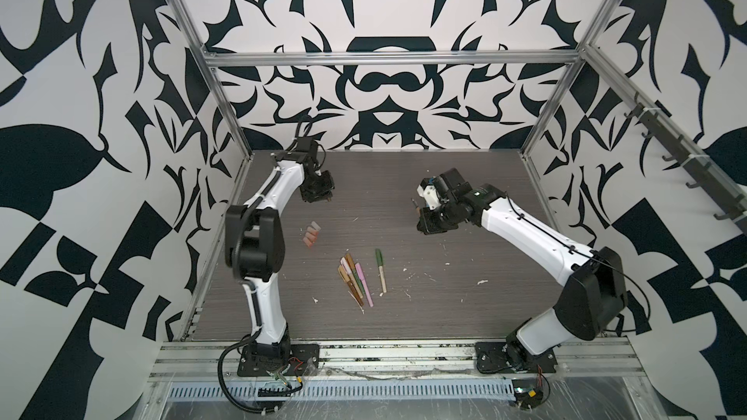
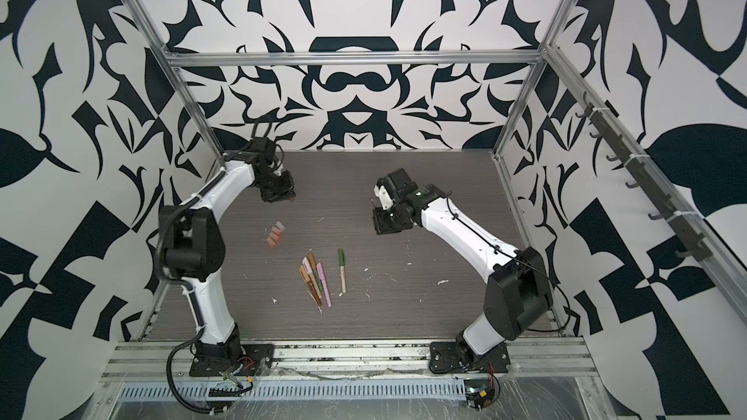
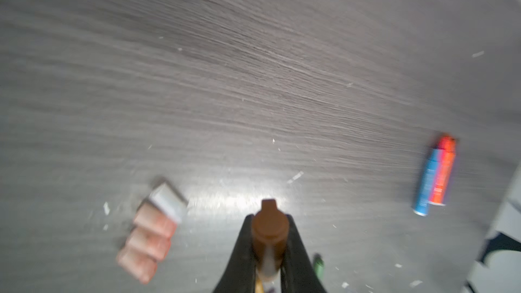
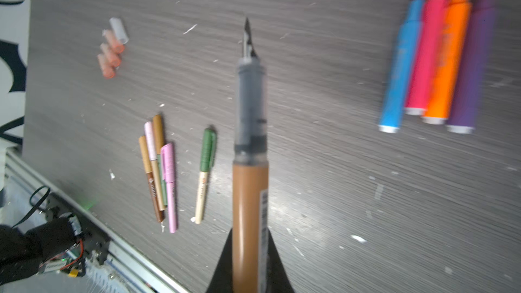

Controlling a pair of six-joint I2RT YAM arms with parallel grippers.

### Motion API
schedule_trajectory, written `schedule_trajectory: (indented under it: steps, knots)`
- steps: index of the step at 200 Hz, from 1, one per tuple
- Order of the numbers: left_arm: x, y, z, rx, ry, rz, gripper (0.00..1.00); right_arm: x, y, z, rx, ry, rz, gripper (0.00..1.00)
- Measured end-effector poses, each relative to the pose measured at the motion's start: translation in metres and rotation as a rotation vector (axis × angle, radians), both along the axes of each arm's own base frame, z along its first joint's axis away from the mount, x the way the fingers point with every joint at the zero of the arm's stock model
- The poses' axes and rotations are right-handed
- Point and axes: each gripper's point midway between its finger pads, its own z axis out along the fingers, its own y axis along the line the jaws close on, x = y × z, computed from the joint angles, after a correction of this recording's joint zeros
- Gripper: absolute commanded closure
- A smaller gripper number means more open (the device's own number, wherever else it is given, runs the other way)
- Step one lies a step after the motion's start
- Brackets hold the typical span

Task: Remove pen caps from pens
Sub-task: Place the pen cap at the middle-left of the table, then place the pen at the center of the table.

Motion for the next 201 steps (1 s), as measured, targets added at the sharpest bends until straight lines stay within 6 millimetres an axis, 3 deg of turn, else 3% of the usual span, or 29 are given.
schedule_trajectory:
  steps: [20, 35, 60, 87, 130, 165, 201]
  knots:
    - [-0.014, -0.007, -0.038, 0.045, 0.125, -0.039, 0.91, 0.007, -0.022, 0.007, -0.014, -0.020, -0.050, 1.00]
    - [-0.027, -0.008, -0.054, 0.062, 0.200, -0.050, 0.87, 0.011, -0.034, 0.011, -0.019, -0.029, -0.079, 1.00]
    - [-0.035, -0.005, -0.058, 0.069, 0.235, -0.053, 0.82, 0.013, -0.045, 0.013, -0.033, -0.037, -0.092, 1.00]
    - [-0.039, -0.005, -0.061, 0.066, 0.248, -0.060, 0.68, 0.014, -0.049, 0.007, -0.064, -0.036, -0.074, 1.00]
    - [-0.051, -0.005, -0.071, 0.052, 0.290, -0.057, 0.63, 0.028, -0.057, -0.031, -0.194, 0.001, -0.033, 1.00]
    - [-0.049, -0.008, -0.064, 0.032, 0.275, -0.047, 0.62, 0.047, -0.055, -0.056, -0.264, 0.012, -0.005, 1.00]
    - [-0.043, -0.015, -0.027, -0.018, 0.190, -0.035, 0.62, 0.067, -0.047, -0.073, -0.305, 0.002, 0.022, 1.00]
